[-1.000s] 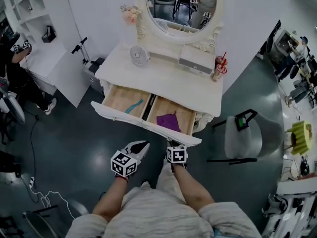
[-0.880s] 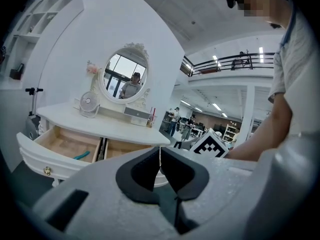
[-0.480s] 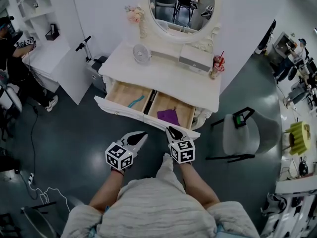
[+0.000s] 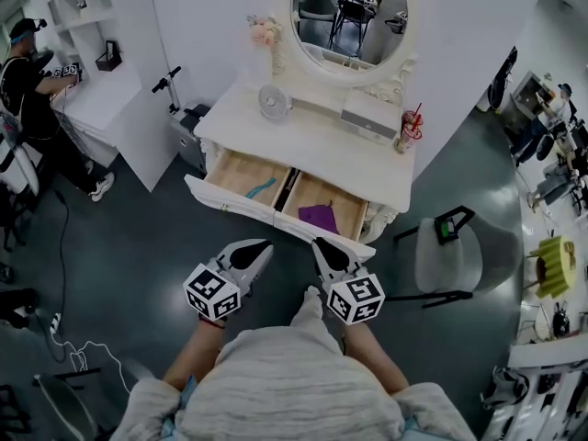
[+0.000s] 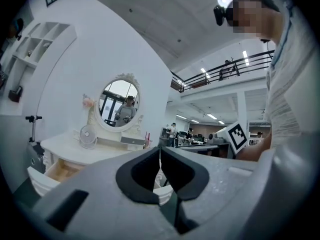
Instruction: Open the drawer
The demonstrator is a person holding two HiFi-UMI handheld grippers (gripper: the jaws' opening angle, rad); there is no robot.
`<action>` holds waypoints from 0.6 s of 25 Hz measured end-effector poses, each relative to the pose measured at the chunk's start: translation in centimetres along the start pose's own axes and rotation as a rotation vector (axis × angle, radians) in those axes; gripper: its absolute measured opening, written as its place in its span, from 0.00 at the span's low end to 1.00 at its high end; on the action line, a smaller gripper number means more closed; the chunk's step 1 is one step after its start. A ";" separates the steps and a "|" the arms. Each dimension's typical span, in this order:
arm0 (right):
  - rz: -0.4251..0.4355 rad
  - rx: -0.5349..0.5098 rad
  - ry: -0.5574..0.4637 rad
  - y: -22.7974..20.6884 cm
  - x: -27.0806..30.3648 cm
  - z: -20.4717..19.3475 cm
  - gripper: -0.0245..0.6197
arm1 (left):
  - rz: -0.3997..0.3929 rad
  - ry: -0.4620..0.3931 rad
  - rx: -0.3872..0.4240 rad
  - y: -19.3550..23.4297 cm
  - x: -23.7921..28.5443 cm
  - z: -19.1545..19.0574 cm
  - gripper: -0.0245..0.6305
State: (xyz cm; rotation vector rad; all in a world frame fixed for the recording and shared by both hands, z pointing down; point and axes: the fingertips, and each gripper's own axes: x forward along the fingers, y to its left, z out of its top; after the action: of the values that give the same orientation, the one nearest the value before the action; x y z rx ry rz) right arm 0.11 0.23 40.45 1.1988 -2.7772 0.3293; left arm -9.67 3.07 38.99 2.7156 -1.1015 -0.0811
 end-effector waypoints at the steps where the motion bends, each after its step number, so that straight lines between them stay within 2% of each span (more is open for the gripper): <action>1: 0.007 0.008 -0.017 0.4 -0.5 0.6 0.09 | -0.001 -0.006 0.011 -0.2 -0.3 0.5 0.06; 10: 0.053 -0.031 -0.084 3.5 -1.6 5.3 0.05 | -0.014 -0.057 0.021 -1.5 -1.9 3.2 0.06; 15: 0.071 -0.053 -0.088 4.7 -2.0 6.2 0.05 | -0.014 -0.067 0.030 -1.6 -2.6 3.7 0.06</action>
State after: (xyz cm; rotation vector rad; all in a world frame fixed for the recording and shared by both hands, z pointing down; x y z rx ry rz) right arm -1.94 3.30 33.39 1.1312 -2.8887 0.2120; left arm -10.94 5.39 34.98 2.7667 -1.1102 -0.1601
